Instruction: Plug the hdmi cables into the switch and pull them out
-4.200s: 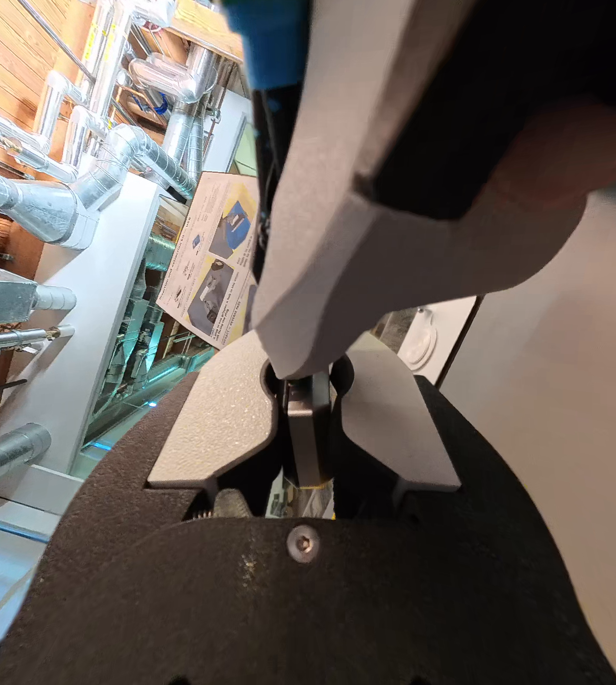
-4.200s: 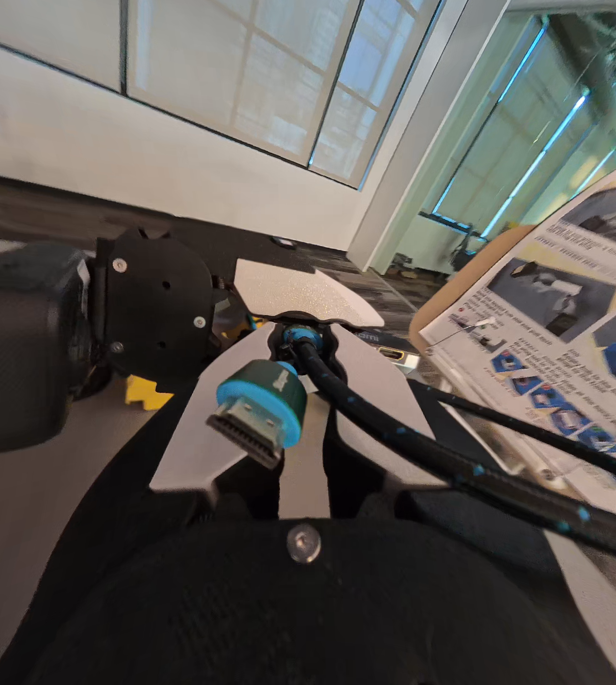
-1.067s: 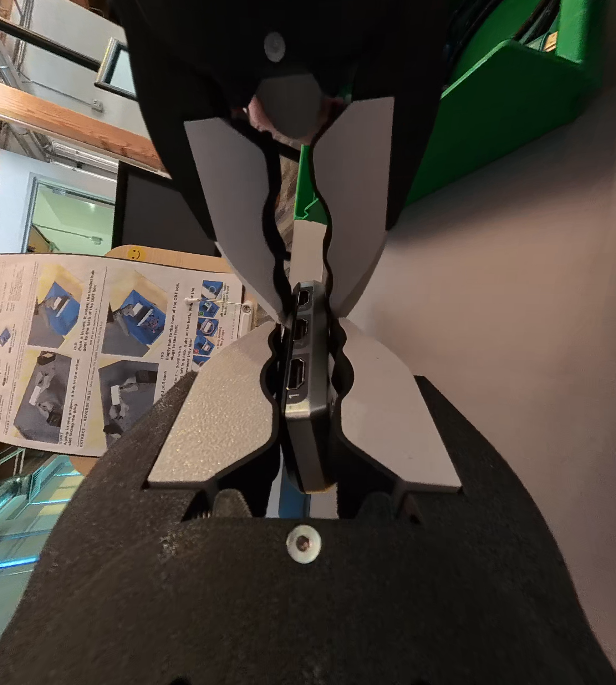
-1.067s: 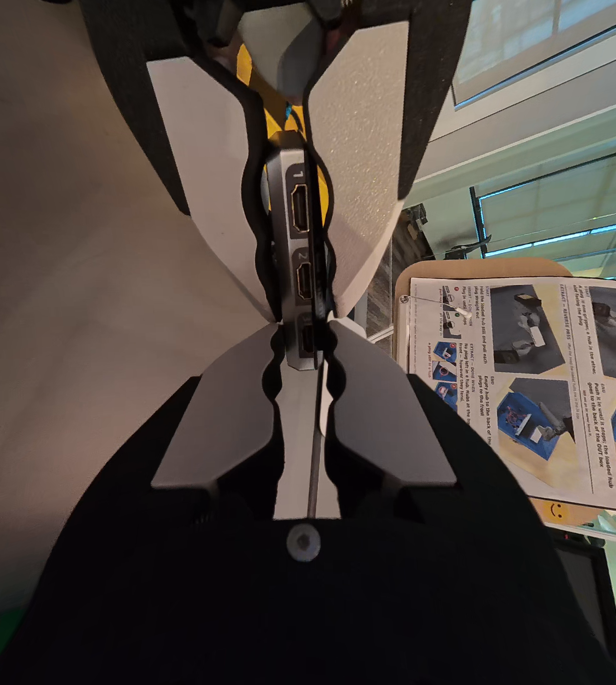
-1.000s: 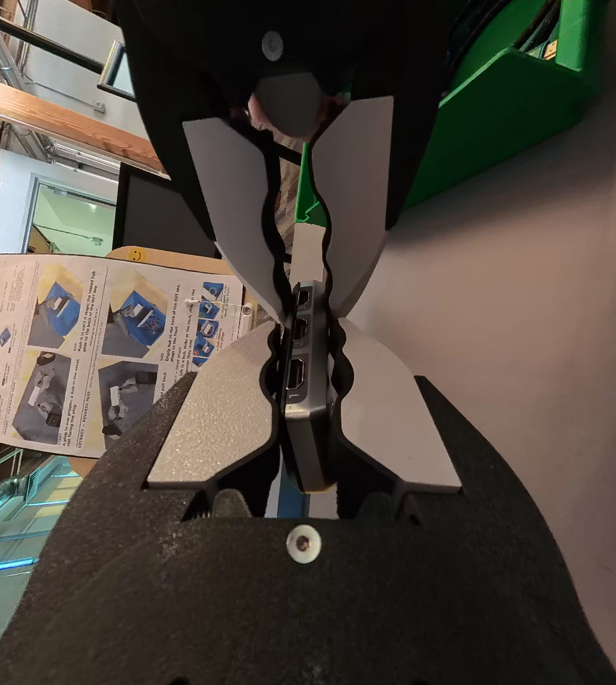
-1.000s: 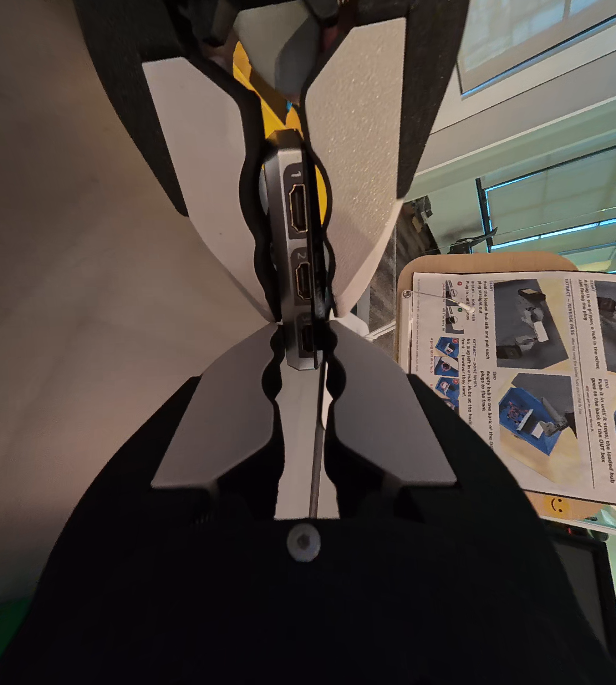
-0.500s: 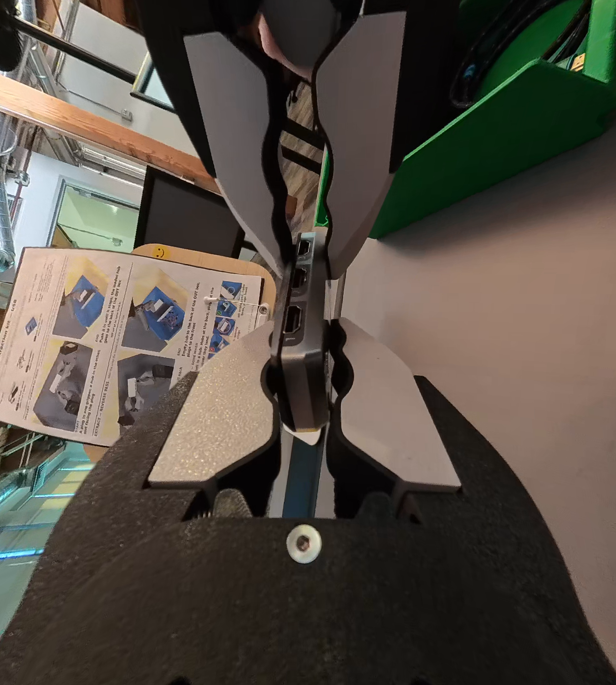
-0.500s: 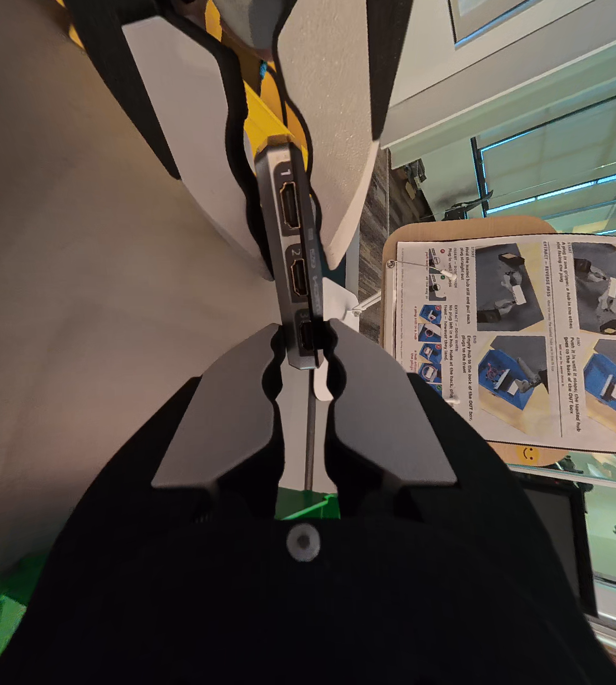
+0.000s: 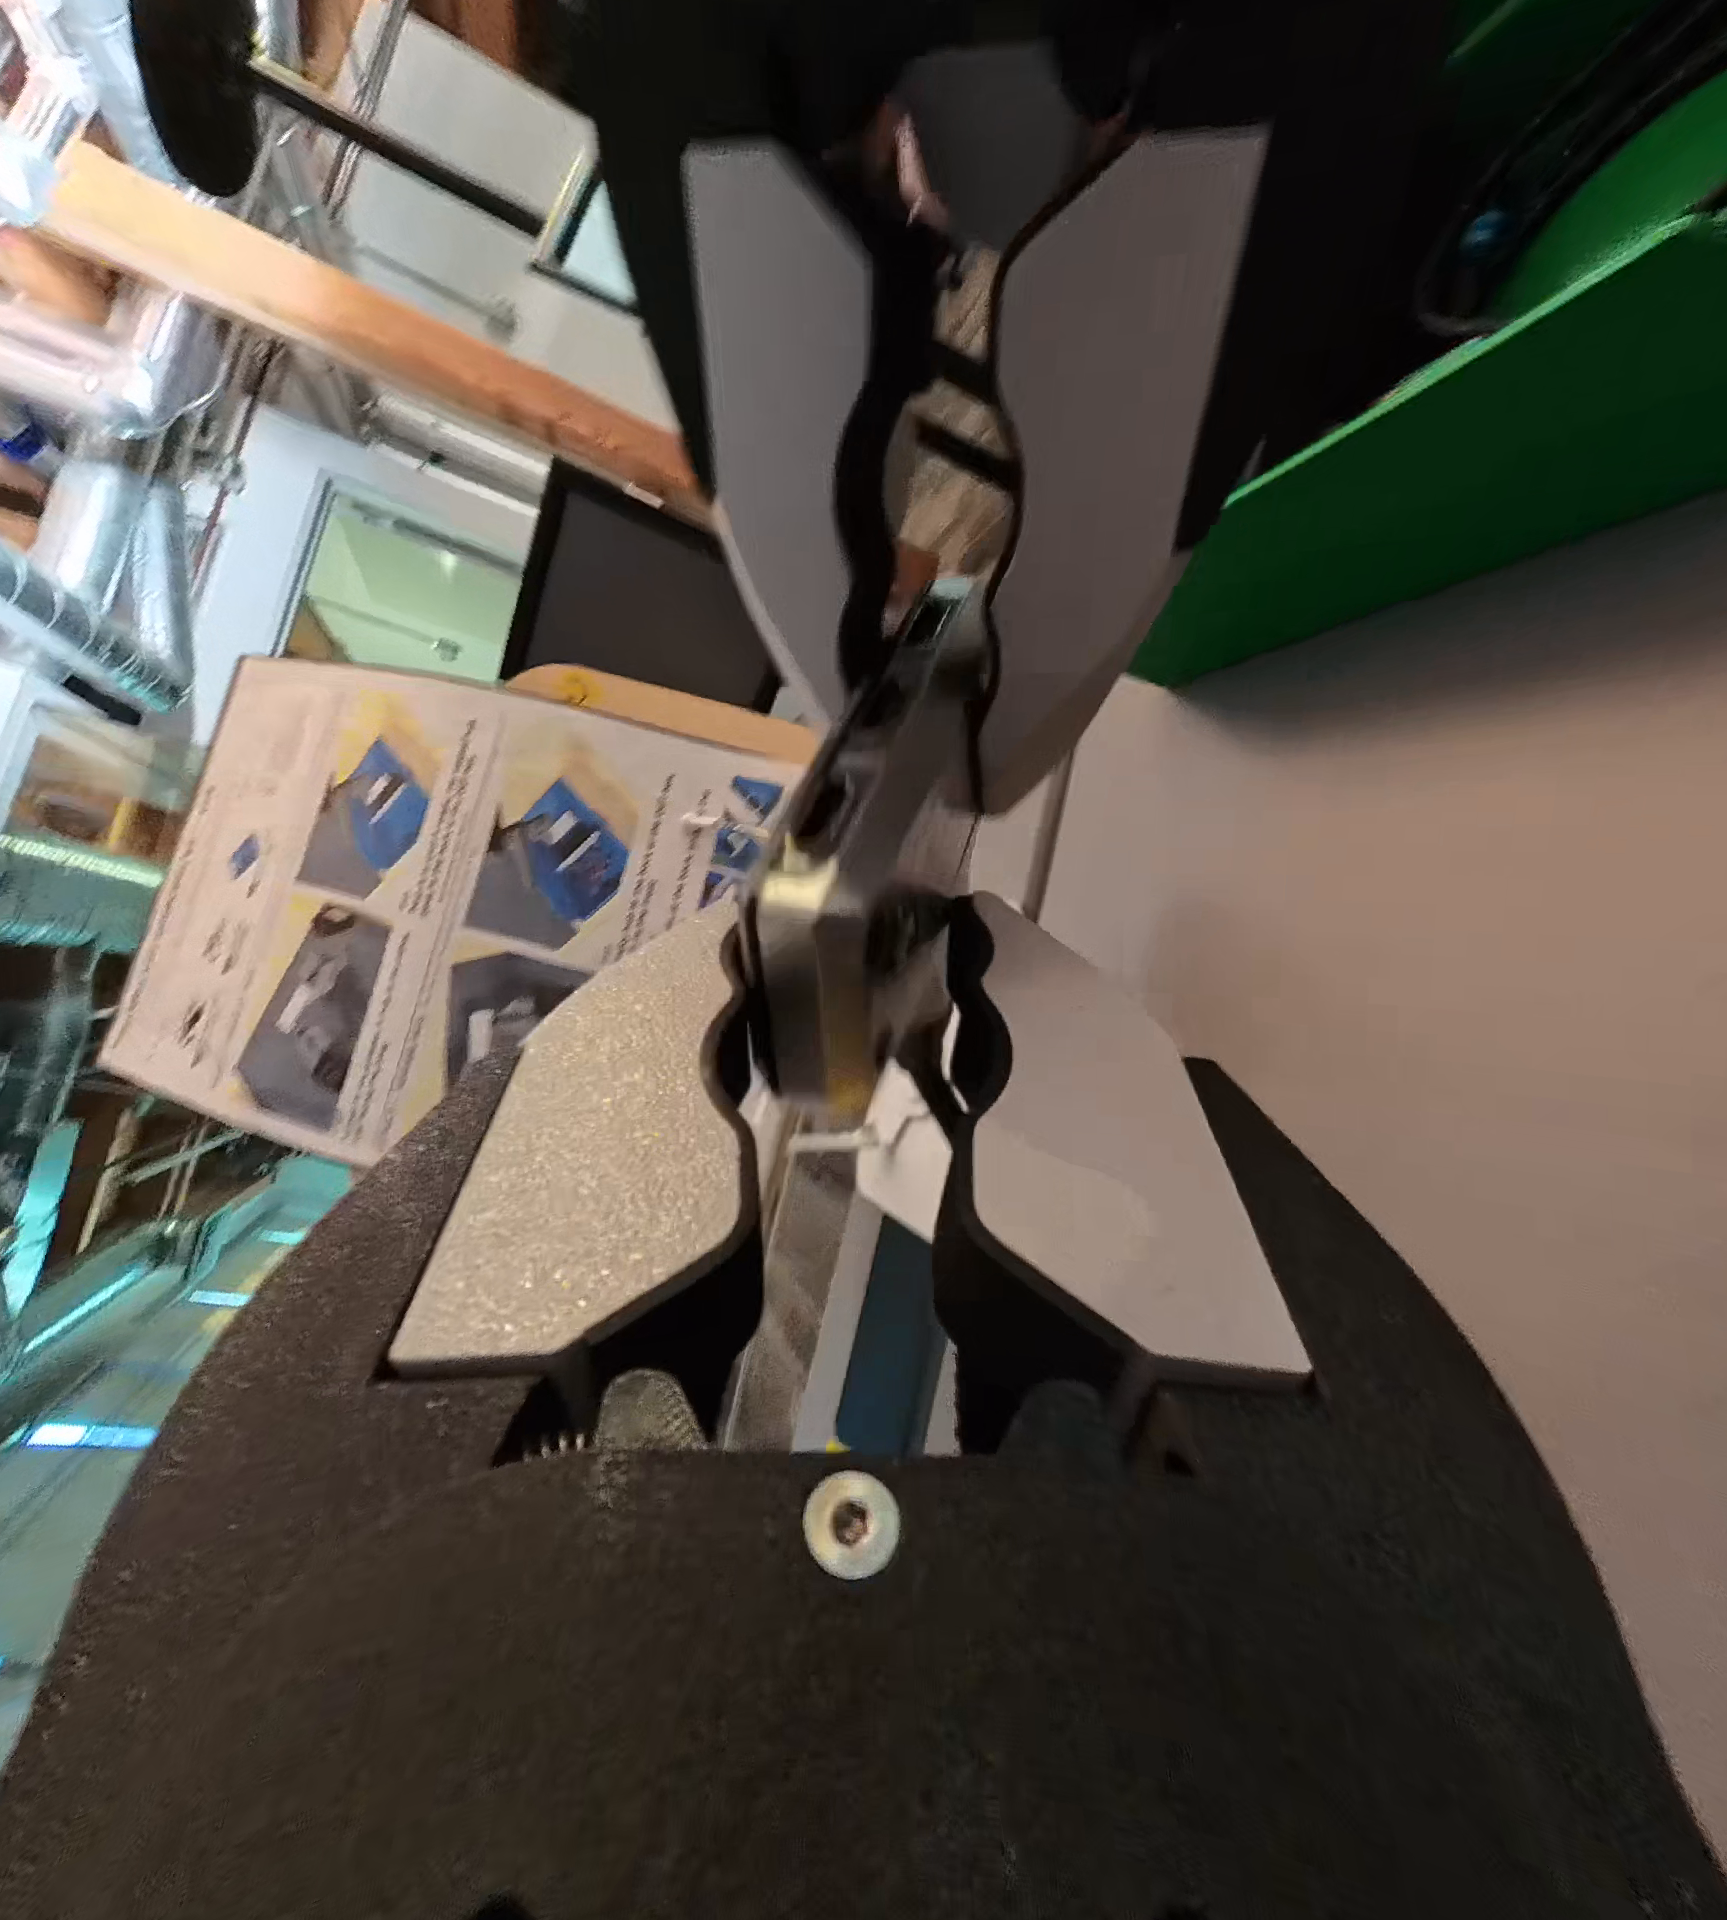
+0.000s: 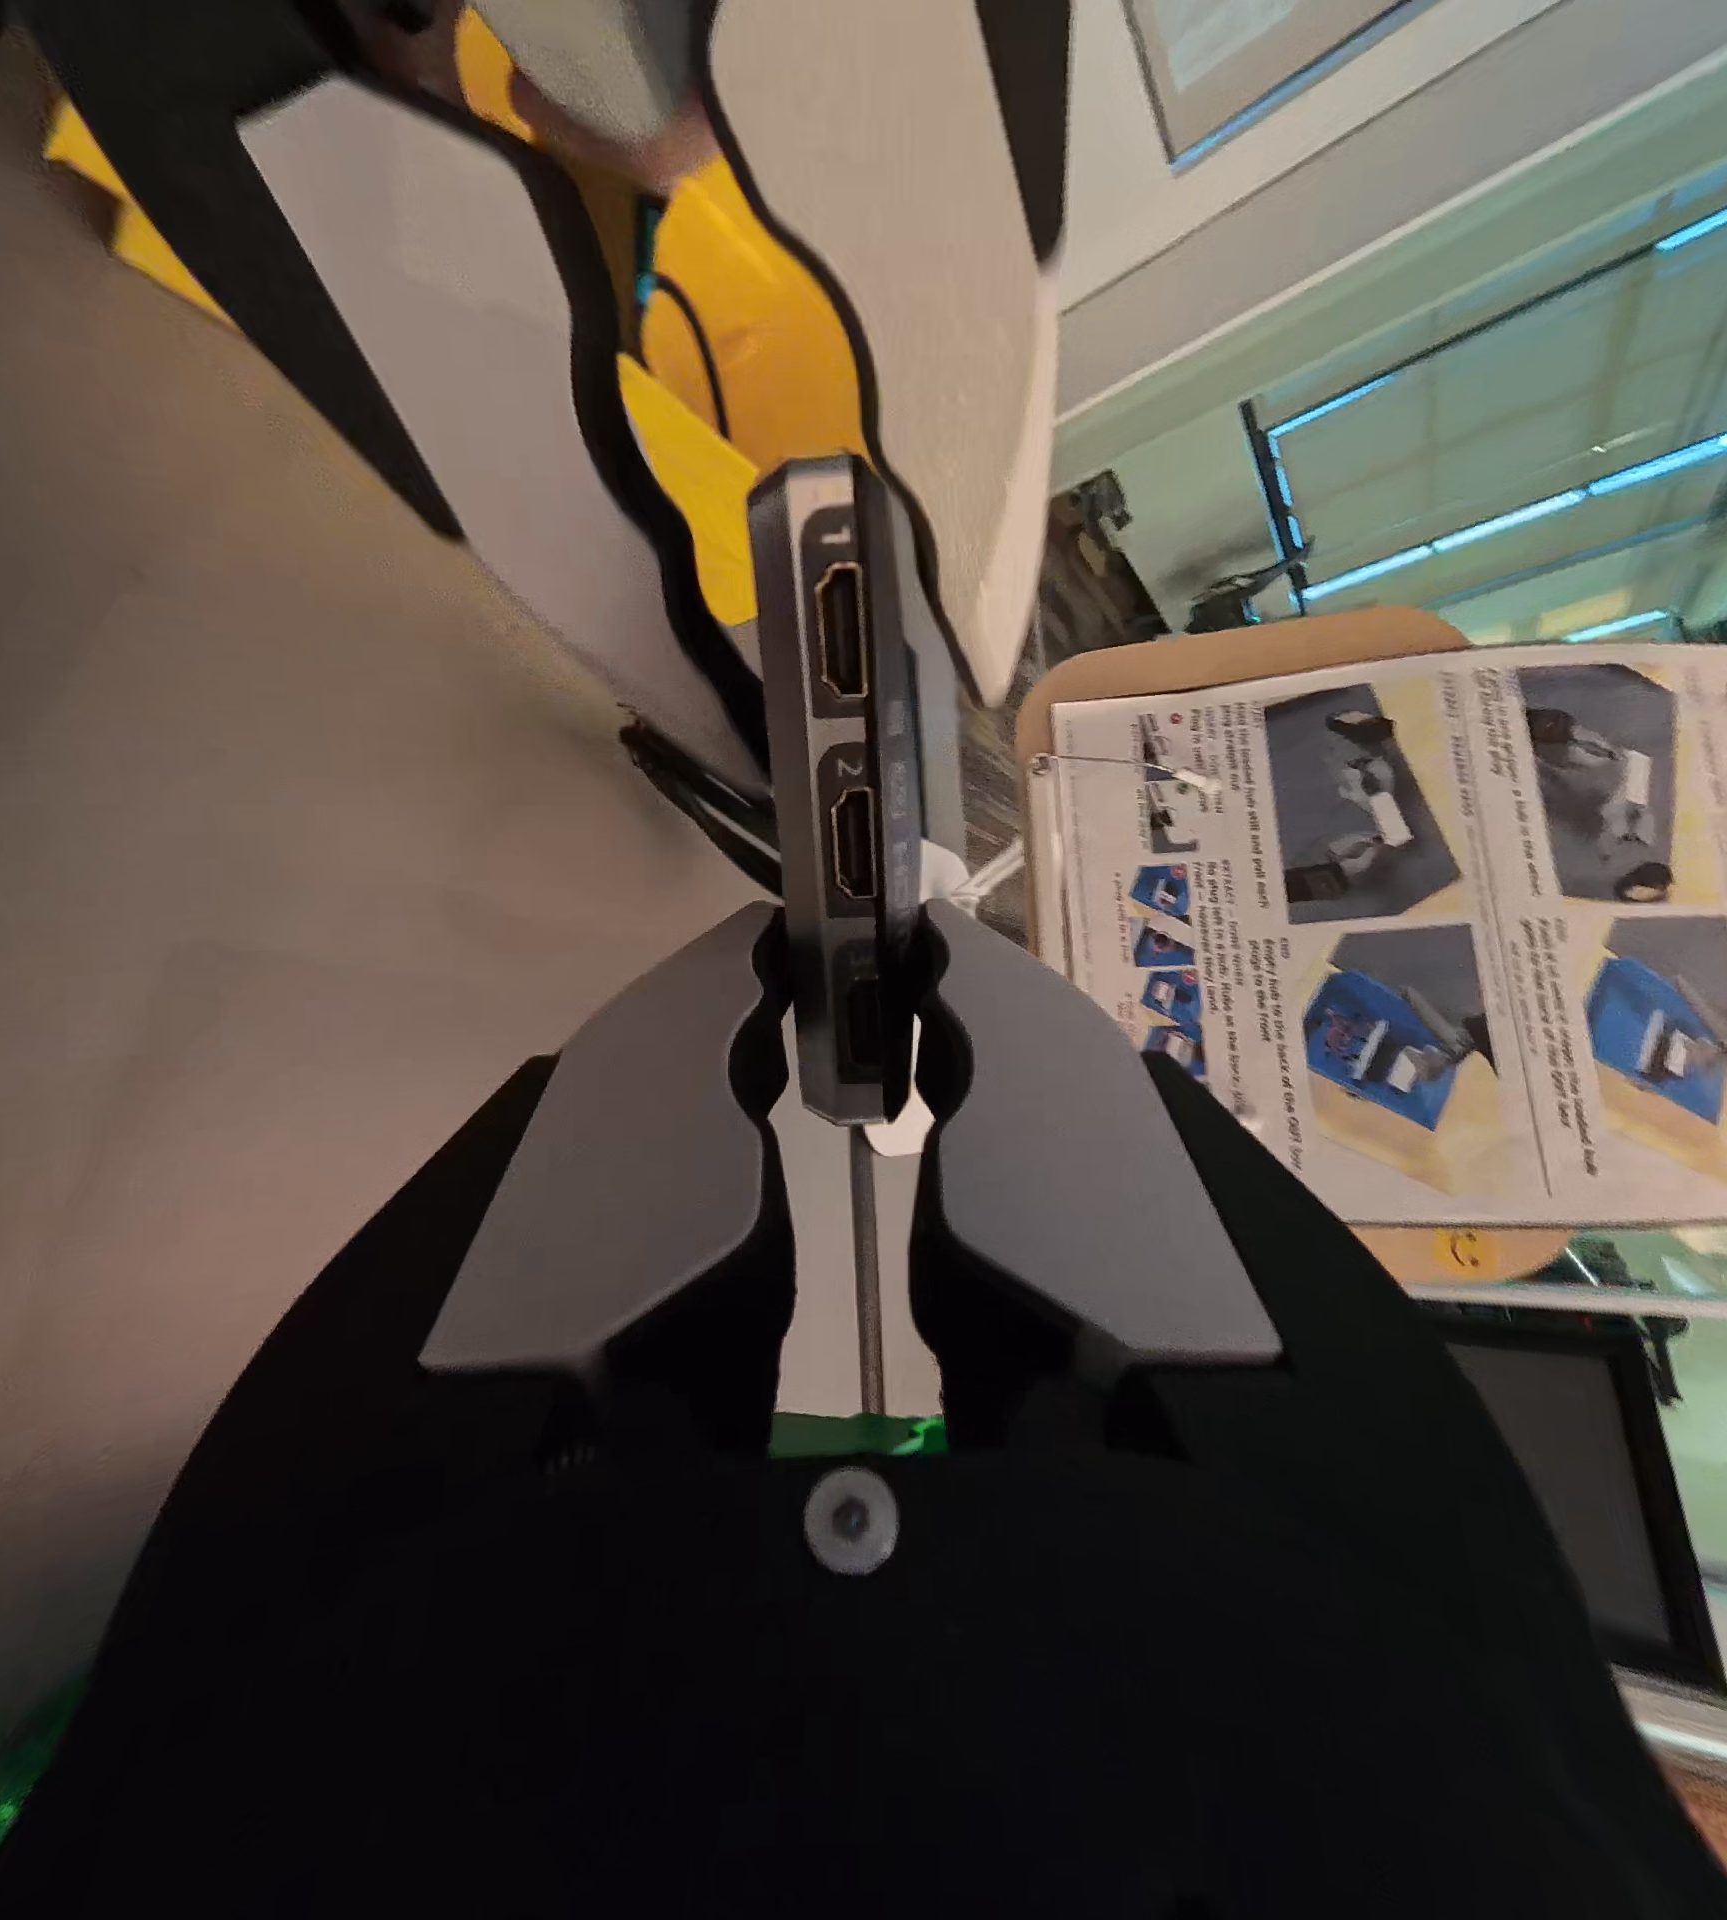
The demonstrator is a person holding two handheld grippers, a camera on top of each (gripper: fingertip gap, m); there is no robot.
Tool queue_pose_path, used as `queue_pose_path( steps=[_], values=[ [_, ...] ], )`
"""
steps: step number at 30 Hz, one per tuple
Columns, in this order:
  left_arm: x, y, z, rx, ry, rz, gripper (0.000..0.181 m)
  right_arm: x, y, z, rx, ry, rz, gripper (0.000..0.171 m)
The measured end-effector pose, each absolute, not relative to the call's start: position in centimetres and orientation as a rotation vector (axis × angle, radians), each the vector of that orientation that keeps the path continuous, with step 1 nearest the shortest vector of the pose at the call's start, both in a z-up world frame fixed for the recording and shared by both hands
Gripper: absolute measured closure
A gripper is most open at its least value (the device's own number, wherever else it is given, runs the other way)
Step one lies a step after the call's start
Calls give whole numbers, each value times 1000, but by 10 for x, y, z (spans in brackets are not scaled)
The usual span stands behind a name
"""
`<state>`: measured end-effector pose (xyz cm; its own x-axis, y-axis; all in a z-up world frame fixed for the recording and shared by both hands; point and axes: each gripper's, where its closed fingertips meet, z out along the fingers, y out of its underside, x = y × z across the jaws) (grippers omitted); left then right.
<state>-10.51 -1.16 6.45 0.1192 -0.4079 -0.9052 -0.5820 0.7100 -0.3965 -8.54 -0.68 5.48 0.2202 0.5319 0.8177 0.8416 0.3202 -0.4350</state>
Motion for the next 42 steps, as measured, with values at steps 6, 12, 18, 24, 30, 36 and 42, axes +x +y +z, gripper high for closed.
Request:
queue_pose_path(
  steps=[6,12,18,24,30,36,42],
  values=[
    [-149,2,109,-941,1350,178,147,-49,2,95,-1348,-1214,-412,149],
    [-169,6,125,-964,1288,194,151,8,-9,143,-1341,-981,-560,149],
    [-163,10,113,-990,1329,225,152,73,-45,188,-1329,-740,-672,149],
    [-160,12,104,-1009,1358,242,153,109,-78,205,-1338,-629,-658,149],
    [-159,15,100,-1021,1371,247,153,142,-61,177,-1502,-624,-670,149],
    [-157,15,97,-1020,1382,251,154,126,-39,140,-1630,-797,-605,149],
    [-153,15,90,-1017,1409,261,154,89,-28,123,-1482,-1146,-798,149]
  ],
)
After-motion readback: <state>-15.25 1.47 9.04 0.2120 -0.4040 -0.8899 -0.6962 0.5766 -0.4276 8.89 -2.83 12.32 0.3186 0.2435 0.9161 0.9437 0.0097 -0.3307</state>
